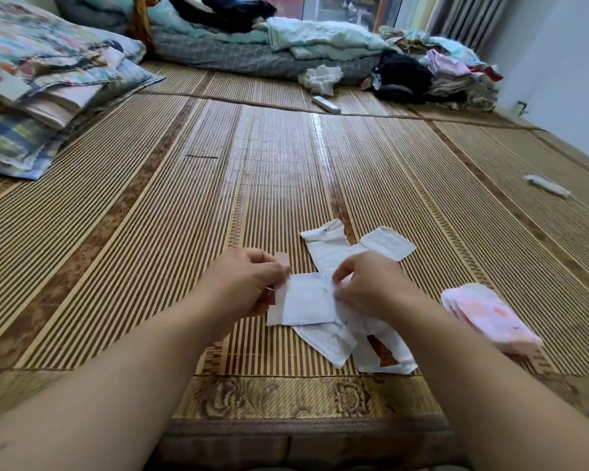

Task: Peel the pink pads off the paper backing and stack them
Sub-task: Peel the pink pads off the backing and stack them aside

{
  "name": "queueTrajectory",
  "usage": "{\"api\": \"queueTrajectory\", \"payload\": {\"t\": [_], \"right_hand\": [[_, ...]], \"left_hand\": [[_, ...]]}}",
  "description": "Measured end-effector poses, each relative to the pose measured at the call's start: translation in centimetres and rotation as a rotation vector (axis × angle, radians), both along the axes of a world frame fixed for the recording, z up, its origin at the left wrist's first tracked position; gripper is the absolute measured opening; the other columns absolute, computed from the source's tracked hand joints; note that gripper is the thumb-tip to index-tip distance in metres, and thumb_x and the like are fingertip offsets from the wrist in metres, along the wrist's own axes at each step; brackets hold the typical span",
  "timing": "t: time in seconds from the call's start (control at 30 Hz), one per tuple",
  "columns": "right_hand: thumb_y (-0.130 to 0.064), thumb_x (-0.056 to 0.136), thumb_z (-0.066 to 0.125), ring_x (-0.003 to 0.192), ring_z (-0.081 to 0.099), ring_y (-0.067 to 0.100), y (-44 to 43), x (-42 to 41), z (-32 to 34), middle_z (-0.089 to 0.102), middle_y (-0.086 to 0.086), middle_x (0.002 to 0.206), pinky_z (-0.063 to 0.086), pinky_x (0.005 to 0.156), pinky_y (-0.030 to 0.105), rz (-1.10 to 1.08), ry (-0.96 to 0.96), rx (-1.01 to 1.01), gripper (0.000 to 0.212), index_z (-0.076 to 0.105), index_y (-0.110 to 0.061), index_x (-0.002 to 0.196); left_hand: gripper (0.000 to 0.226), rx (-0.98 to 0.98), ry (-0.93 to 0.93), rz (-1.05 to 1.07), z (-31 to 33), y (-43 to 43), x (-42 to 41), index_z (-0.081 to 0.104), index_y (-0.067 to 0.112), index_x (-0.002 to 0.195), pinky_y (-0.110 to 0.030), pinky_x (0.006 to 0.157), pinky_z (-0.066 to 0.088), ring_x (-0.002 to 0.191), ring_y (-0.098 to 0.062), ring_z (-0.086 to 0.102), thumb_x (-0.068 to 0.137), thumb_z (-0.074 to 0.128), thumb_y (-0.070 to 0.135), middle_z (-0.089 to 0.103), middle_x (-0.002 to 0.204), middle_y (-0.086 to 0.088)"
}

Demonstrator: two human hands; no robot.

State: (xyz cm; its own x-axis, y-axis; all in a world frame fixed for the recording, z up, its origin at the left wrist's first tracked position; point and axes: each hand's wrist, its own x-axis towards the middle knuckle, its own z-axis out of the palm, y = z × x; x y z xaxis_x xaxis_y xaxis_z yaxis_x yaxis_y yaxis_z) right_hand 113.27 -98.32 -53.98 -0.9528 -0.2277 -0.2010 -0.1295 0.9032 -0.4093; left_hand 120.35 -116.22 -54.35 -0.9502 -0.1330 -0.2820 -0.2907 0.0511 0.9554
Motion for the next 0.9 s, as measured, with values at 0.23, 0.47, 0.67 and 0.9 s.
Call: {"api": "queueTrajectory", "payload": {"t": [0.23,0.47,0.67,0.9], "right_hand": [[-0.03,0.08,0.069,0.079,0.058,0.012,0.8,0.4,-0.4,0.065,-0.002,0.095,0.041,0.061,0.024,0.022,0.07,-0.004,0.023,0.067,-0.026,0.102],[-0.026,0.087,0.062,0.069,0.062,0.014,2.8,-0.1,-0.4,0.07,-0.002,0.085,0.045,0.055,0.023,-0.024,-0.007,-0.241,0.018,0.07,-0.023,0.103],[-0.025,0.081,0.068,0.068,0.06,0.014,6.1,-1.7,-0.1,0.069,0.002,0.091,0.044,0.058,0.025,-0.192,0.068,-0.149,0.025,0.069,-0.017,0.104],[-0.036,0.069,0.078,0.048,0.041,0.016,6.5,-1.7,-0.6,0.047,0.002,0.054,0.028,0.048,0.028,-0.221,-0.119,-0.024,0.04,0.072,0.0,0.085]], "left_hand": [[0.05,-0.433,0.031,-0.191,-0.5,3.0,-0.9,0.07,0.013,0.088,-0.038,0.069,0.053,0.068,-0.022,0.066,0.091,0.043,0.055,0.071,0.084,-0.002],[0.025,-0.473,0.17,-0.071,-0.3,3.0,-1.3,0.07,0.02,0.101,-0.029,0.058,0.047,0.067,-0.018,0.059,0.095,0.047,0.031,0.071,0.087,-0.003],[0.024,-0.812,-0.019,0.053,-0.9,-0.6,-1.4,0.068,0.018,0.109,-0.033,0.083,0.049,0.092,-0.016,0.06,0.088,0.059,0.026,0.069,0.106,0.0],[0.024,-1.008,-0.114,-0.027,-2.4,-0.2,-1.3,0.067,0.021,0.098,-0.03,0.068,0.047,0.082,-0.014,0.059,0.082,0.064,0.039,0.067,0.097,0.004]]}}
